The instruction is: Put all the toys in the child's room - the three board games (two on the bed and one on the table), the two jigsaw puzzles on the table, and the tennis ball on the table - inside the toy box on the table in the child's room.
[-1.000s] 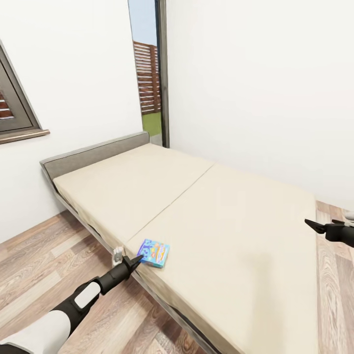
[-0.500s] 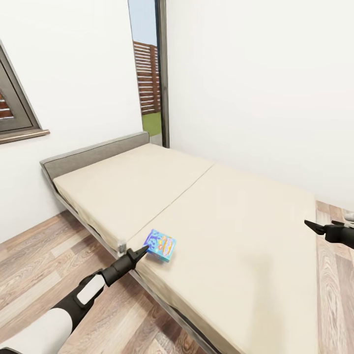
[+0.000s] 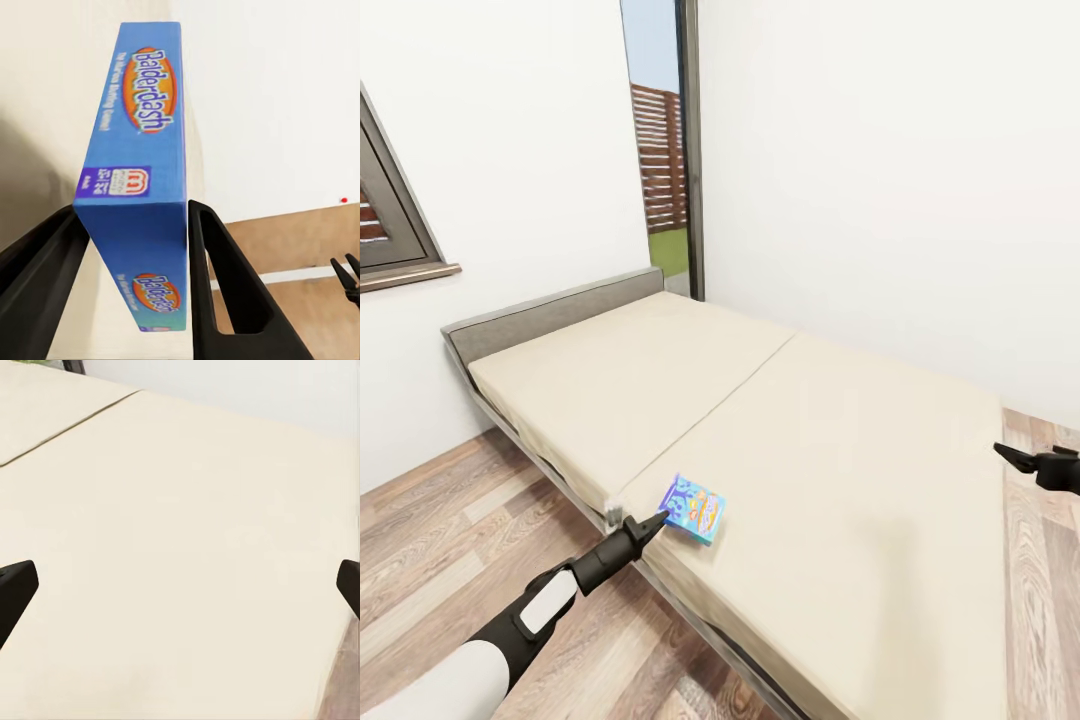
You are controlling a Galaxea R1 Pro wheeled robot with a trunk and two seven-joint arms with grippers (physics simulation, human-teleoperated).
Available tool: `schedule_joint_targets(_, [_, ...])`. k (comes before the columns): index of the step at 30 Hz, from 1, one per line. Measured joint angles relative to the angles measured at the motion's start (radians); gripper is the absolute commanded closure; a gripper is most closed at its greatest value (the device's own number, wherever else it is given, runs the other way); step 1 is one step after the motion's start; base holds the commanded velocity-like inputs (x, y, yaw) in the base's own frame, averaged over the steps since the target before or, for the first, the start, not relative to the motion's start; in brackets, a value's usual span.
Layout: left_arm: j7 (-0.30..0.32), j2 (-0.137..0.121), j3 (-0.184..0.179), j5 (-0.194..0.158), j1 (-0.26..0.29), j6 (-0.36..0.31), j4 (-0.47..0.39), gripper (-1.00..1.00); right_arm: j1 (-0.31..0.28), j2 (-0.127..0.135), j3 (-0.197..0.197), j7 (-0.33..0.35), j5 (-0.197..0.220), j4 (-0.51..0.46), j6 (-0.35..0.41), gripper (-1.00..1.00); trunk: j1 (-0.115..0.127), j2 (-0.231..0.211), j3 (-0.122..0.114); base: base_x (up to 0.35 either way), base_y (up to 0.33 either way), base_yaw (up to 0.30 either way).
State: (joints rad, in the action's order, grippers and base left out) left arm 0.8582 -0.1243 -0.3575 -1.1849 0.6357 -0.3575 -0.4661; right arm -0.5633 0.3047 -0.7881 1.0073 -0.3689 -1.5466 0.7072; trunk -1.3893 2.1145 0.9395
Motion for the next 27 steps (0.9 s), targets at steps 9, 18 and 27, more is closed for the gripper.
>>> schedule_joint_targets(9, [0.0, 0.0, 0.0, 0.0, 0.0, 0.0, 0.0, 1.0, 0.0, 0.0, -0.029, 0.0, 0.0, 0.0, 0.0, -1.0, 0.0, 0.0, 0.0, 0.0, 0.0, 0.0])
schedule_joint_targets(18, [0.003, -0.001, -0.004, 0.0, -0.01, -0.012, -0.002, 1.0, 0.008, 0.002, -0.02, 0.007, -0.001, -0.007, 0.009, -1.0, 0.011, -0.021, -0.009, 0.0, 0.0, -0.043])
schedule_joint_targets(27, [0.005, -0.002, -0.004, -0.001, -0.028, -0.032, -0.004, 1.0, 0.025, 0.001, 0.012, 0.016, -0.004, -0.014, 0.016, -1.0, 0.046, -0.084, -0.038, 0.0, 0.0, -0.259])
